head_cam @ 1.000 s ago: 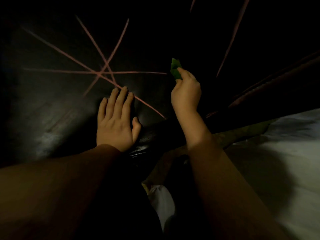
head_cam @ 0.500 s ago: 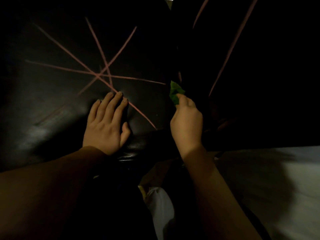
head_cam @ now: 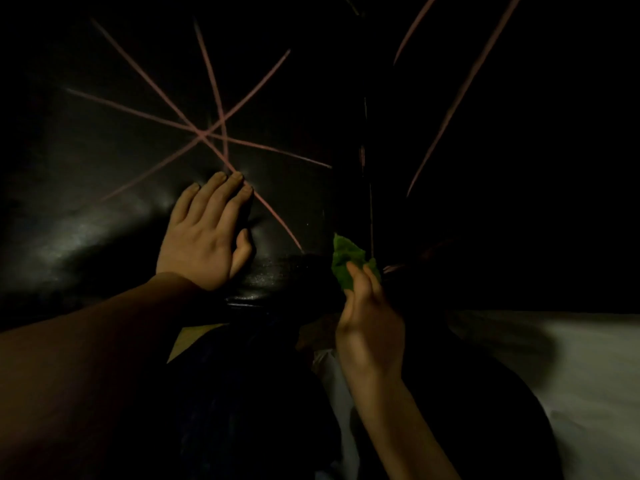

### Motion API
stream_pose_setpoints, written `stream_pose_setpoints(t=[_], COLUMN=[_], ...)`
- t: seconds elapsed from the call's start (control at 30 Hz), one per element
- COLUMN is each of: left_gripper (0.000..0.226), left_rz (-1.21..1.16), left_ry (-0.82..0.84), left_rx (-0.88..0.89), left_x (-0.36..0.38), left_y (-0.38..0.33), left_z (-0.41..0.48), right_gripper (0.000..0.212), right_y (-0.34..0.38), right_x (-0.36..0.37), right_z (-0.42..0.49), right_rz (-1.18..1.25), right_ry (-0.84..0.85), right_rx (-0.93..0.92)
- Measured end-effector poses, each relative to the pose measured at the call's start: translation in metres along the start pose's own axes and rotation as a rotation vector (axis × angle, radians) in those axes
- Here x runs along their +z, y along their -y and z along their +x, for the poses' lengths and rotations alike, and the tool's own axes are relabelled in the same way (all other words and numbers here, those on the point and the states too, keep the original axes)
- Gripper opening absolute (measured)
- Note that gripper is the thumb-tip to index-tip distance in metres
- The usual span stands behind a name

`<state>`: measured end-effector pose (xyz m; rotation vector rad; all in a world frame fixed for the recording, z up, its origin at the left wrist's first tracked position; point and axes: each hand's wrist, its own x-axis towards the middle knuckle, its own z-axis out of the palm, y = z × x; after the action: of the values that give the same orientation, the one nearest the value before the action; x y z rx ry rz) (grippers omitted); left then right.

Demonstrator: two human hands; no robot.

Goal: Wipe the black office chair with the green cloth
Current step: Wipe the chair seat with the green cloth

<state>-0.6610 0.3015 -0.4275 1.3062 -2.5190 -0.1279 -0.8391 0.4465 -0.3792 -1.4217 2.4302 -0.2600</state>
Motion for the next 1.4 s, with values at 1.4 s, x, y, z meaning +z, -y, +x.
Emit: stream_pose_setpoints(t=[1.4], left_gripper=[0.056], left_rz=[0.002], left_ry=[-0.062], left_rx=[-0.169], left_x=[0.014], left_y=[-0.035], left_z=[0.012], right_gripper=[0.037], right_y=[0.005], right_x=[-0.015], right_z=[0.1], right_rz=[-0.038], right_ry=[-0.126], right_rx=[0.073])
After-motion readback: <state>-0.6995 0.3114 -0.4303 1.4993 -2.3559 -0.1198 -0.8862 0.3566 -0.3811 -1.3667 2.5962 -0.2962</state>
